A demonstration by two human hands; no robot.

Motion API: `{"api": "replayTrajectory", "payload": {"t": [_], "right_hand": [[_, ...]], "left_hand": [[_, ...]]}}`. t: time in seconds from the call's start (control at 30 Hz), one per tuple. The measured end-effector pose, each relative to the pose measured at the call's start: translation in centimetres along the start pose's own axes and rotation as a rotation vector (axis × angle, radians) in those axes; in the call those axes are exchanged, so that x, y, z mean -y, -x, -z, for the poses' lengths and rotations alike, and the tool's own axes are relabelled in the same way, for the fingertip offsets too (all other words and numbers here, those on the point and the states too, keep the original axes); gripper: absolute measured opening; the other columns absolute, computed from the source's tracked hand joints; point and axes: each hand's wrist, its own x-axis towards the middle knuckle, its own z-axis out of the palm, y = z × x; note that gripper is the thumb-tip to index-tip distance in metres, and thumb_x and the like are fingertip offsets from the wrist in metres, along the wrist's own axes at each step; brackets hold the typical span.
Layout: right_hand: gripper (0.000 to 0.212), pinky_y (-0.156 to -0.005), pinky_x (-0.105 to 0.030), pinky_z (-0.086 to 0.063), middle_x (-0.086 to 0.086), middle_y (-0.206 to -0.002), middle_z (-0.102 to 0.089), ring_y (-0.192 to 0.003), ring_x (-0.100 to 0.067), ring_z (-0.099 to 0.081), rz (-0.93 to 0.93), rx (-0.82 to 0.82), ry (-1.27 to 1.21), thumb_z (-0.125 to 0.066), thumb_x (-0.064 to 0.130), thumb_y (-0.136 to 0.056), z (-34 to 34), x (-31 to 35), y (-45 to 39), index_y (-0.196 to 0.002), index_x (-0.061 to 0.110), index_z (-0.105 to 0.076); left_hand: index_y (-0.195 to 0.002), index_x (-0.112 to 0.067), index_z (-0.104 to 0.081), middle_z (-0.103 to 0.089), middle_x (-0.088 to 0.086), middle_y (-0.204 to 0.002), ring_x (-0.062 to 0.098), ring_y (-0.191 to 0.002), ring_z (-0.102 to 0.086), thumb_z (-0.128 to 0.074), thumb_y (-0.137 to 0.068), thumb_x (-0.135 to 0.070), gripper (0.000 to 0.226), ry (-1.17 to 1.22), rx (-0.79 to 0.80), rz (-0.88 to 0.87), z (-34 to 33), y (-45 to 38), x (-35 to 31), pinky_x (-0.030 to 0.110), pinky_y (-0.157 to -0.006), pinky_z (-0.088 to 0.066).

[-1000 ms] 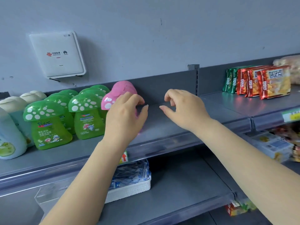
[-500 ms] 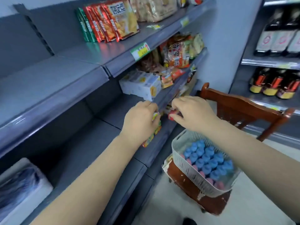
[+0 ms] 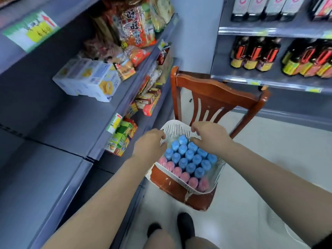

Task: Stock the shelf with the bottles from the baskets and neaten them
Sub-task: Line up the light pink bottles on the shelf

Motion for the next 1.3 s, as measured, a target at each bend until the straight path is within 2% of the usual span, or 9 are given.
{"api": "replayTrajectory", "payload": {"t": [0.13,0.37,0.5,0.6,0.77,0.93,1.07,1.17,1.3], "right_hand": [[0.027,-0.074,-0.032,-0.043,0.002,-0.103,-0.061,-0.099,-0.021,-0.057,-0.085,0.055,-0.050,-0.055,0.035,-0.088,-2.1,-1.8,-0.4,-0.108,0.018,-0.053],[0.028,-0.068,-0.026,-0.036,0.000,-0.107,-0.061,-0.097,-0.020,-0.057,-0.208,0.138,-0.089,-0.054,0.034,-0.090,-5.3,-4.1,-2.0,-0.111,0.016,-0.053],[0.029,-0.074,-0.028,-0.040,-0.001,-0.112,-0.061,-0.101,-0.021,-0.057,-0.293,0.224,-0.138,-0.054,0.033,-0.090,-7.9,-4.9,-2.6,-0.113,0.016,-0.052],[0.029,-0.079,-0.030,-0.042,-0.003,-0.111,-0.061,-0.104,-0.024,-0.057,-0.335,0.282,-0.130,-0.054,0.031,-0.090,-10.0,-5.5,-2.8,-0.113,0.014,-0.053],[0.028,-0.083,-0.037,-0.049,-0.006,-0.111,-0.060,-0.105,-0.029,-0.057,-0.424,0.440,-0.151,-0.050,0.025,-0.088,-14.8,-6.9,-1.9,-0.113,0.014,-0.053],[0.028,-0.080,-0.034,-0.046,-0.005,-0.115,-0.060,-0.106,-0.028,-0.058,-0.458,0.613,-0.023,-0.049,0.024,-0.090,-19.8,-7.8,-0.2,-0.115,0.014,-0.053],[0.020,-0.078,-0.030,-0.046,-0.003,-0.111,-0.064,-0.103,-0.026,-0.061,-0.485,0.695,0.050,-0.052,0.019,-0.088,-24.5,-8.1,0.2,-0.106,0.014,-0.060],[0.022,-0.086,-0.029,-0.043,-0.003,-0.115,-0.063,-0.110,-0.024,-0.059,-0.518,0.754,0.074,-0.047,0.016,-0.093,-27.4,-8.7,0.5,-0.109,0.015,-0.062],[0.021,-0.090,-0.029,-0.035,0.003,-0.111,-0.064,-0.109,-0.020,-0.057,-0.535,0.803,0.130,-0.046,0.018,-0.093,-30.0,-9.1,1.3,-0.104,0.021,-0.063]], "left_hand": [[-0.109,-0.015,-0.059,-0.058,0.000,-0.111,0.020,-0.104,-0.054,-0.056,-0.089,-0.023,0.022,0.050,0.075,0.042,-2.5,-1.9,0.4,0.031,-0.080,-0.042],[-0.101,-0.017,-0.061,-0.060,0.002,-0.106,0.023,-0.100,-0.056,-0.057,-0.086,-0.025,0.017,0.113,0.248,0.067,-6.5,-6.1,2.1,0.036,-0.084,-0.048],[-0.109,-0.018,-0.060,-0.058,0.000,-0.115,0.022,-0.104,-0.056,-0.056,-0.088,-0.025,0.023,0.082,0.365,0.058,-9.2,-7.6,3.2,0.034,-0.086,-0.047],[-0.108,-0.017,-0.060,-0.059,0.003,-0.111,0.023,-0.100,-0.058,-0.056,-0.087,-0.022,0.022,0.082,0.450,0.049,-11.6,-8.3,3.4,0.034,-0.084,-0.047],[-0.098,-0.017,-0.058,-0.058,0.000,-0.099,0.023,-0.094,-0.057,-0.056,-0.087,-0.025,0.014,0.051,0.580,-0.045,-16.7,-9.0,2.3,0.029,-0.072,-0.040],[-0.110,-0.018,-0.056,-0.057,0.002,-0.107,0.024,-0.100,-0.057,-0.053,-0.088,-0.024,0.024,0.033,0.743,-0.113,-22.9,-8.8,0.3,0.032,-0.079,-0.043],[-0.104,-0.015,-0.060,-0.059,0.003,-0.104,0.025,-0.099,-0.058,-0.047,-0.089,-0.023,0.021,-0.029,0.848,-0.188,-27.5,-7.9,-0.5,0.030,-0.076,-0.041],[-0.091,-0.019,-0.063,-0.064,0.001,-0.098,0.024,-0.099,-0.060,-0.047,-0.088,-0.025,0.018,-0.018,0.882,-0.214,-30.4,-7.1,-0.1,0.032,-0.080,-0.048],[-0.097,-0.021,-0.063,-0.062,0.003,-0.106,0.026,-0.104,-0.058,-0.050,-0.090,-0.021,0.015,-0.083,0.889,-0.253,-32.3,-6.9,0.4,0.035,-0.087,-0.044]]}}
